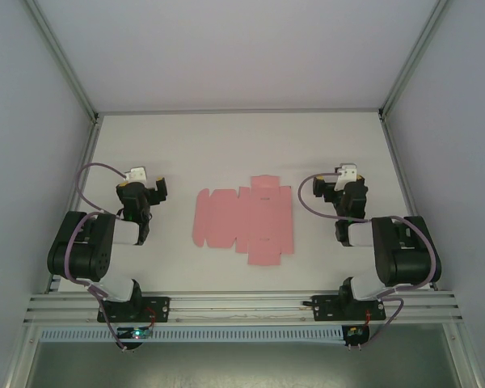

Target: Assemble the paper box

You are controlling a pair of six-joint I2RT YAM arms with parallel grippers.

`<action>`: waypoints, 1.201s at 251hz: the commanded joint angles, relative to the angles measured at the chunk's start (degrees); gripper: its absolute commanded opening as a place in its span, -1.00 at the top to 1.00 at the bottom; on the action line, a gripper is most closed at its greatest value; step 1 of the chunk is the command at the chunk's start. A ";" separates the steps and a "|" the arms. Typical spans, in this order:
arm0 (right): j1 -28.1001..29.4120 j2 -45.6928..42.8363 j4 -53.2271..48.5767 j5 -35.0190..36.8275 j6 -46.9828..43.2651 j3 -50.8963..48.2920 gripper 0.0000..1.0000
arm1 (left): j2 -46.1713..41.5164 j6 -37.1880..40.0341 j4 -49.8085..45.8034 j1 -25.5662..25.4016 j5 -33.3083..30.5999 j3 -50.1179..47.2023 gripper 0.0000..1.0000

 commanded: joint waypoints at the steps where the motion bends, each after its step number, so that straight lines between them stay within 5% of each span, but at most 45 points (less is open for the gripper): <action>1: -0.05 -6.25 -9.43 -0.86 0.40 4.67 -0.96 | -0.73 0.97 0.10 -0.28 0.05 0.45 -1.00; 43: 1.81 -17.12 -27.06 0.07 4.59 10.64 -0.96 | -4.04 2.05 -2.35 -0.72 -0.36 1.38 -1.00; 72: 5.46 -21.22 -34.75 0.64 8.78 13.22 -0.94 | -13.90 -6.41 -36.90 -1.52 -3.09 14.89 -1.00; 87: 7.55 -22.42 -38.45 2.00 10.69 14.27 -0.94 | -17.24 -12.51 -45.53 -1.51 -0.91 19.50 -1.00; 136: 16.29 -20.72 -50.16 0.46 15.59 16.99 -0.83 | -26.16 -22.54 -48.30 -1.72 15.41 17.93 -1.00; 194: 27.53 -10.20 -48.99 -3.88 21.08 16.83 -0.64 | -24.16 -24.35 -53.29 -7.93 21.12 15.38 -1.00; 233: 27.44 -0.71 -47.85 -4.41 25.65 17.70 -0.34 | -17.49 -24.18 -50.83 -12.05 26.00 14.92 -1.00; 301: 22.54 5.20 -43.12 -7.30 30.30 13.01 -0.17 | -9.19 -25.04 -48.51 -13.53 34.61 15.97 -1.00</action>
